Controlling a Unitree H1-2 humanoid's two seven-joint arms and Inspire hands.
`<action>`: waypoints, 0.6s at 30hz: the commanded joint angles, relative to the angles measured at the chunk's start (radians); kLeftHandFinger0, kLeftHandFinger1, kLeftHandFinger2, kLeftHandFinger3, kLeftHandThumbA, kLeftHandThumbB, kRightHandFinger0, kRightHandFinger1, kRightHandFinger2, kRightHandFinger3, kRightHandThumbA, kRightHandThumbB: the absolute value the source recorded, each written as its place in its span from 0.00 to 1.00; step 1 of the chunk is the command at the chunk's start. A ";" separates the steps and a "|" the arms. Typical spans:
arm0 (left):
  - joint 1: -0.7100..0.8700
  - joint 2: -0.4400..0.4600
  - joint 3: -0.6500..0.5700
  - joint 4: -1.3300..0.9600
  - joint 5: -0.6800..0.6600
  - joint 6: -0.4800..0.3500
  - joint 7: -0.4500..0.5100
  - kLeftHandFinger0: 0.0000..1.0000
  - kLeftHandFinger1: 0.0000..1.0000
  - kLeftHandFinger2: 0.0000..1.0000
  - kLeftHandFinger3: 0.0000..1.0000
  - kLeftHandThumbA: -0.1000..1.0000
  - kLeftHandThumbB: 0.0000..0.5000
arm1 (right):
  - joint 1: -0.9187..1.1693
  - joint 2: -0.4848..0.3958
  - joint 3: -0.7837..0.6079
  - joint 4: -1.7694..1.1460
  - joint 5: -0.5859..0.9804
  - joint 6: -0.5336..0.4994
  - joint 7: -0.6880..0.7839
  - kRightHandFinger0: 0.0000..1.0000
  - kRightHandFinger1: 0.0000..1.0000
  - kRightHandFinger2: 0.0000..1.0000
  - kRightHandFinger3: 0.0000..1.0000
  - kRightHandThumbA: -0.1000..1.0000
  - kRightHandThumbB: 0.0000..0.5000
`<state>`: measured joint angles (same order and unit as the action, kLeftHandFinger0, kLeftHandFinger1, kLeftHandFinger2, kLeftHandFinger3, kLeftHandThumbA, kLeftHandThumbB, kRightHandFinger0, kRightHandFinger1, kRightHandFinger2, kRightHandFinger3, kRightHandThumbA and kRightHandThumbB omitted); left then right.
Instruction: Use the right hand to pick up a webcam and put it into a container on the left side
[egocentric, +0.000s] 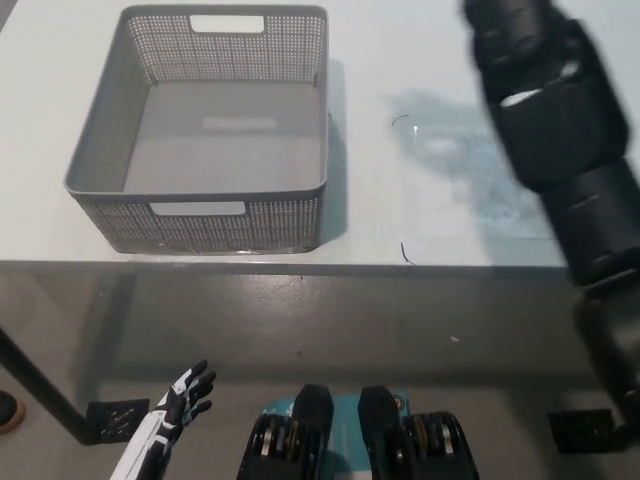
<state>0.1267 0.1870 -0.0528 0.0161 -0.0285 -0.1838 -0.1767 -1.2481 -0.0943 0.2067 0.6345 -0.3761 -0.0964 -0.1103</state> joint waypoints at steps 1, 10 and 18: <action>-0.013 0.008 -0.004 -0.003 -0.001 -0.042 -0.014 1.00 1.00 1.00 1.00 1.00 0.26 | -0.091 0.054 0.031 -0.014 -0.028 0.014 0.011 0.00 0.31 0.73 0.85 0.00 0.34; -0.017 0.011 -0.012 0.016 0.018 -0.051 -0.014 1.00 1.00 1.00 1.00 1.00 0.28 | -0.125 0.195 0.076 0.199 -0.056 -0.024 -0.058 0.00 0.27 0.71 0.85 0.00 0.36; -0.020 0.020 -0.020 0.005 0.044 -0.027 -0.012 1.00 1.00 1.00 1.00 1.00 0.30 | -0.135 0.216 0.111 0.459 -0.076 -0.166 -0.152 0.00 0.31 0.74 0.82 0.00 0.38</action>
<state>0.1192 0.1895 -0.0664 0.0353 -0.0067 -0.1888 -0.1789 -1.3038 0.1179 0.3078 1.0435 -0.4290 -0.1534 -0.1653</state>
